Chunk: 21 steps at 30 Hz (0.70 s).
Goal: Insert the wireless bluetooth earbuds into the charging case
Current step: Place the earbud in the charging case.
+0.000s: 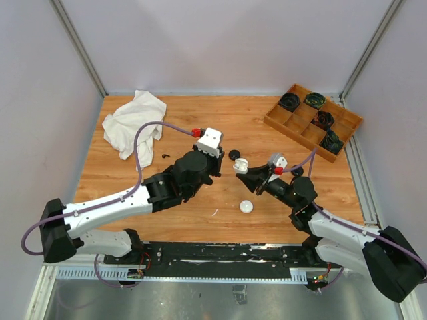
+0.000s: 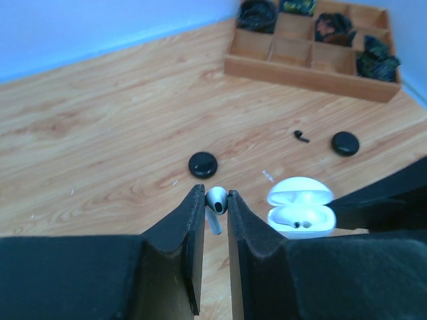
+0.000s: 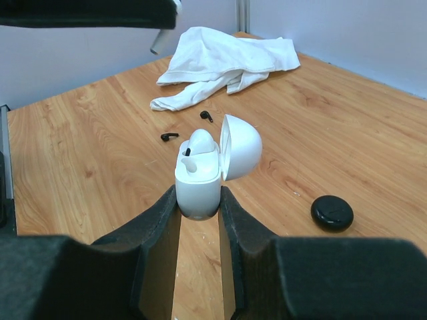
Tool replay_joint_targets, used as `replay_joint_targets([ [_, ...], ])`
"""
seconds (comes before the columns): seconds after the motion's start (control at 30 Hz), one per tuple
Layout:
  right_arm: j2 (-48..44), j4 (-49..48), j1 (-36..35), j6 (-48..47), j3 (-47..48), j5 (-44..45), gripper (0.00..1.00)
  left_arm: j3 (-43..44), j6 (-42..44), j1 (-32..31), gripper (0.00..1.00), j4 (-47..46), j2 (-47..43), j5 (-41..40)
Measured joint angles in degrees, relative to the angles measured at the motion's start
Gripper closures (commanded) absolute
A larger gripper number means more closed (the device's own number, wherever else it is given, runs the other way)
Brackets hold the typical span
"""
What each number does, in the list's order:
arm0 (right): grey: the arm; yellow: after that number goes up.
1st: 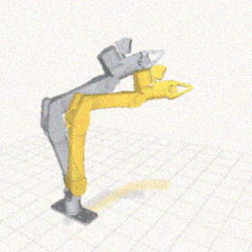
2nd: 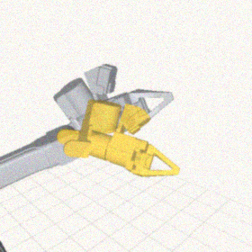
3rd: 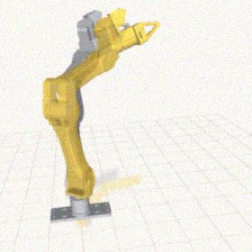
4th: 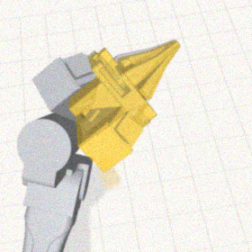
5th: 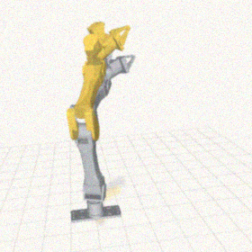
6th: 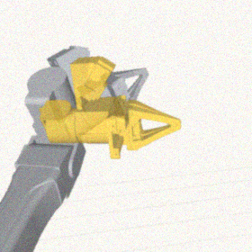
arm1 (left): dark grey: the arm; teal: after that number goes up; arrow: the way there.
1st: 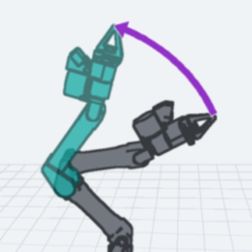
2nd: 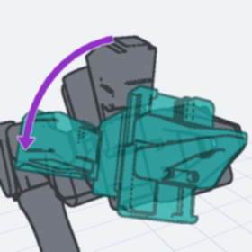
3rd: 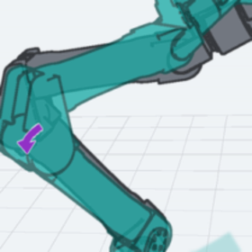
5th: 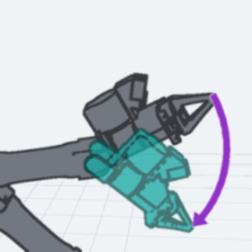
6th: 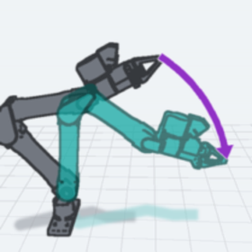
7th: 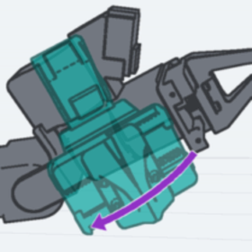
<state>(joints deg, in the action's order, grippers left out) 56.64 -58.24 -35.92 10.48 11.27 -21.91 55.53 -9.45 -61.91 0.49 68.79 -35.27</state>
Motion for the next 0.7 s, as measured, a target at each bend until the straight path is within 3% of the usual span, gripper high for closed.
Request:
replay_joint_targets([
  [0.27,0.9,-1.9,0.0,0.1,1.0,-0.2,0.95,-3.7,6.3,-5.0,0.84,-11.5,-3.0,-0.5],
  [0.7,0.9,-5.0,0.0,2.0,1.1,-1.0,0.95,-6.4,10.4,-6.5,0.83,-22.5,-1.2,5.4],
])
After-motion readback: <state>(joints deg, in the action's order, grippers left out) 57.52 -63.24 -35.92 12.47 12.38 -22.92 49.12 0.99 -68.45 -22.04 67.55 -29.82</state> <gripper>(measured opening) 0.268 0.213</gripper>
